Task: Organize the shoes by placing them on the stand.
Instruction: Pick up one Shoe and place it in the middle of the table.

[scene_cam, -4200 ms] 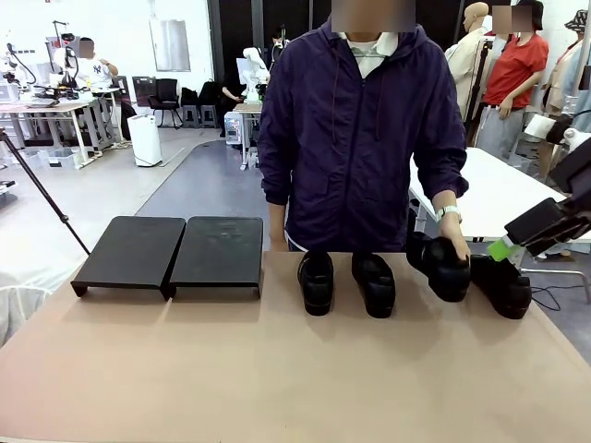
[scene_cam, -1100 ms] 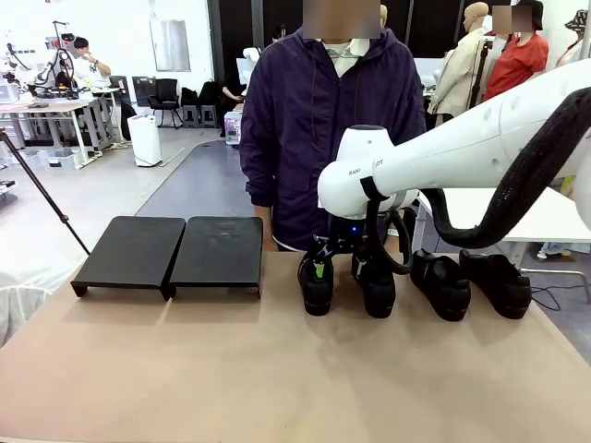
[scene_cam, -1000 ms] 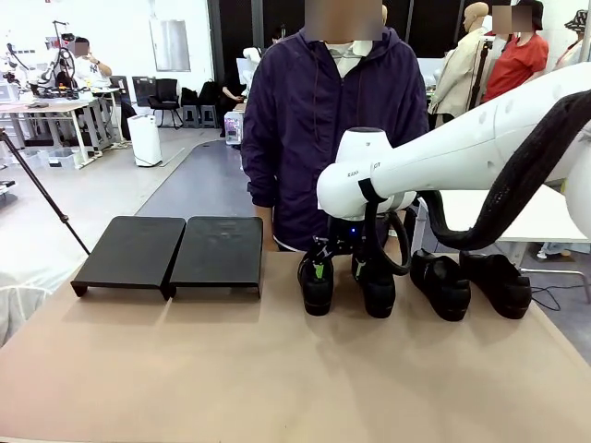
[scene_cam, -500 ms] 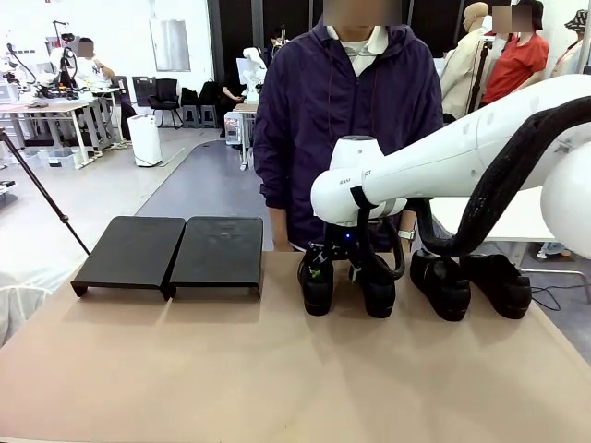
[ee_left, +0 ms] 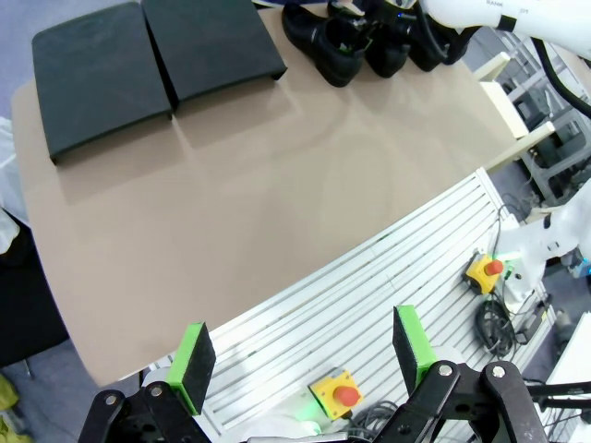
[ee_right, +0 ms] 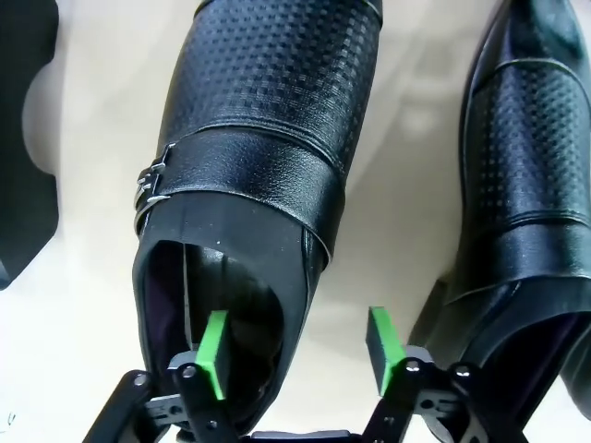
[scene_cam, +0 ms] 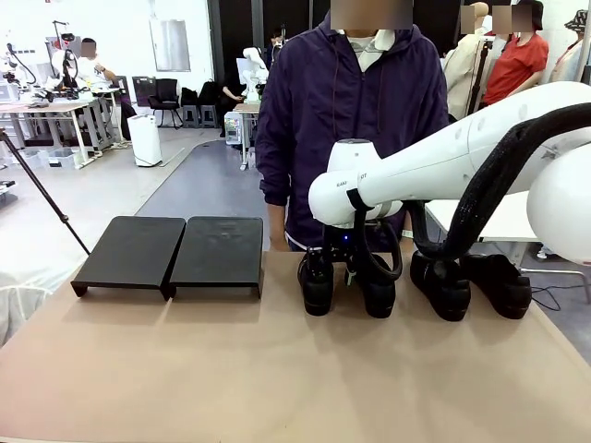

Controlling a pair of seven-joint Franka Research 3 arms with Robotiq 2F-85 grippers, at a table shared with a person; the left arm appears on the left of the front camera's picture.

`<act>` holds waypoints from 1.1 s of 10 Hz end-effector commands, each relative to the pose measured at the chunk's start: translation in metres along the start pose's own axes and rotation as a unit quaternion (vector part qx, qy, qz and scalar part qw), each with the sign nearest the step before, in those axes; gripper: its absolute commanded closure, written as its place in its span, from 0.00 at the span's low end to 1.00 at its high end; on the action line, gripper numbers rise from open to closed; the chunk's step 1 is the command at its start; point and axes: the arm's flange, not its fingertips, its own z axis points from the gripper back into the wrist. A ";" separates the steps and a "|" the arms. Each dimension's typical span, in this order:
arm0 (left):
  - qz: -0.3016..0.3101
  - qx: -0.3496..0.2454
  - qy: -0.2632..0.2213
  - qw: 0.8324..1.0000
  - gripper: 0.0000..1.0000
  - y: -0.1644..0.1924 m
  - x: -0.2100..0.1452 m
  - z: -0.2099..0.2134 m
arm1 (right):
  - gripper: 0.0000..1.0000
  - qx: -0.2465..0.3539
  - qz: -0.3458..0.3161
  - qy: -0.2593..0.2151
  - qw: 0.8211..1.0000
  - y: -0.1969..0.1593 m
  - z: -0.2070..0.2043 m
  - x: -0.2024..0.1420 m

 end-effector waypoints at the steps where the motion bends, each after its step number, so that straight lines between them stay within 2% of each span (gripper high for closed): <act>1: -0.007 -0.007 -0.001 1.000 0.00 -0.001 0.000 0.001 | 1.00 -0.015 -0.010 -0.004 1.000 0.004 0.004 0.004; 9: -0.007 -0.007 -0.001 1.000 0.00 -0.001 0.000 0.001 | 1.00 -0.007 -0.005 0.002 1.000 0.010 0.008 0.001; 11: -0.007 -0.007 -0.001 1.000 0.00 -0.001 0.000 0.001 | 1.00 -0.012 0.001 0.001 1.000 0.014 0.020 -0.004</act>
